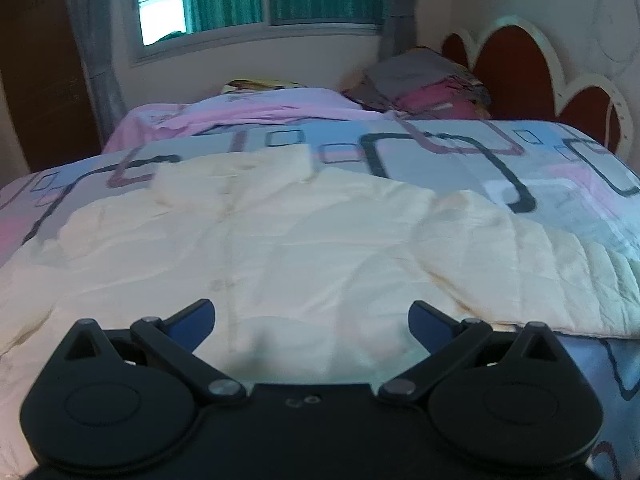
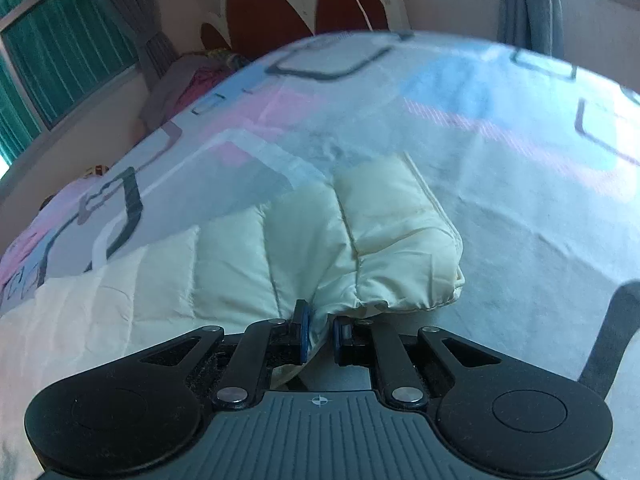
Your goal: Fold large clothes
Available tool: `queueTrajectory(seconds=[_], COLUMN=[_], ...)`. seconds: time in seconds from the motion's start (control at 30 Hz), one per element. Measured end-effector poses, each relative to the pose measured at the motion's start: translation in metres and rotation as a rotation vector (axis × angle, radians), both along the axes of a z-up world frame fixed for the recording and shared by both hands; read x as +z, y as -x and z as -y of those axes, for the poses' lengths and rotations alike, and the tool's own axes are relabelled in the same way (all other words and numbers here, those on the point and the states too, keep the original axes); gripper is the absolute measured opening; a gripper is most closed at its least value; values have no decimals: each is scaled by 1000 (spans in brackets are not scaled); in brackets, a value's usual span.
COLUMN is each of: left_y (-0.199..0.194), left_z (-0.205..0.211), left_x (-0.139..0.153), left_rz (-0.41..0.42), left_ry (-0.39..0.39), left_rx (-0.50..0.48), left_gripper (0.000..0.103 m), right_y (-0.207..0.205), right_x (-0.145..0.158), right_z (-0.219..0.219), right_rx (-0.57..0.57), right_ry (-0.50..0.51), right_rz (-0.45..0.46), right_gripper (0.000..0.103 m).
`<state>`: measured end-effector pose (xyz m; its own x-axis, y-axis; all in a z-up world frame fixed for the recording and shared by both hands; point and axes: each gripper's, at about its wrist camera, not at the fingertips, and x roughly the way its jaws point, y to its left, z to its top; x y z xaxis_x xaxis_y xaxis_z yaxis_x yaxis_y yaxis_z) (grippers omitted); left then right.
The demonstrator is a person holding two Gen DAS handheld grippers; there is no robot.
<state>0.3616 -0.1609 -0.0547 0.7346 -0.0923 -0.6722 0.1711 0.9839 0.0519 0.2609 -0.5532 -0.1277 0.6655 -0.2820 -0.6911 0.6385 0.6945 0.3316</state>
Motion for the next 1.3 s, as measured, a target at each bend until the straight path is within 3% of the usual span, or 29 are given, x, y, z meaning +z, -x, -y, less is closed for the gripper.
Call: queueTrajectory(seconds=[0.1, 0.2, 0.37, 0.5, 0.63, 0.8, 0.97, 1.07, 1.1, 1.13, 1.2, 1.3], left_y=[1, 3, 5, -2, -12, -13, -12, -14, -16, -17, -25, -41], left_z=[-29, -63, -114, -159, -203, -253, -284, -295, -296, -297, -291, -271], left_x=[-2, -8, -13, -8, -3, -2, -10, -15, -15, -16, -19, -27], left_rz=[-11, -34, -30, -4, 13, 14, -21, -34, -33, -33, -42, -72], left_ry=[16, 68, 87, 170, 242, 311, 364, 460, 482, 498, 534, 562], left_rx=[38, 15, 9, 24, 74, 129, 164, 161, 159, 152, 127, 63], left_gripper=[103, 102, 93, 88, 86, 85, 87, 95, 95, 95, 94, 91], right_y=[-10, -23, -54, -89, -124, -159, -169, -170, -168, -163, -148, -137], right_x=[26, 57, 99, 111, 100, 65, 19, -2, -5, -4, 5, 17], right_z=[-24, -56, -142, -225, -307, -408, -468, -488, -493, -494, -481, -454], right_rx=[55, 133, 332, 500, 642, 832, 995, 1061, 1067, 1065, 1043, 1005], right_ry=[100, 193, 319, 367, 361, 349, 327, 332, 355, 377, 390, 379], right_rz=[43, 94, 146, 179, 184, 145, 81, 16, 7, 4, 72, 95], right_gripper=[11, 11, 10, 10, 11, 11, 11, 11, 14, 44, 84, 83])
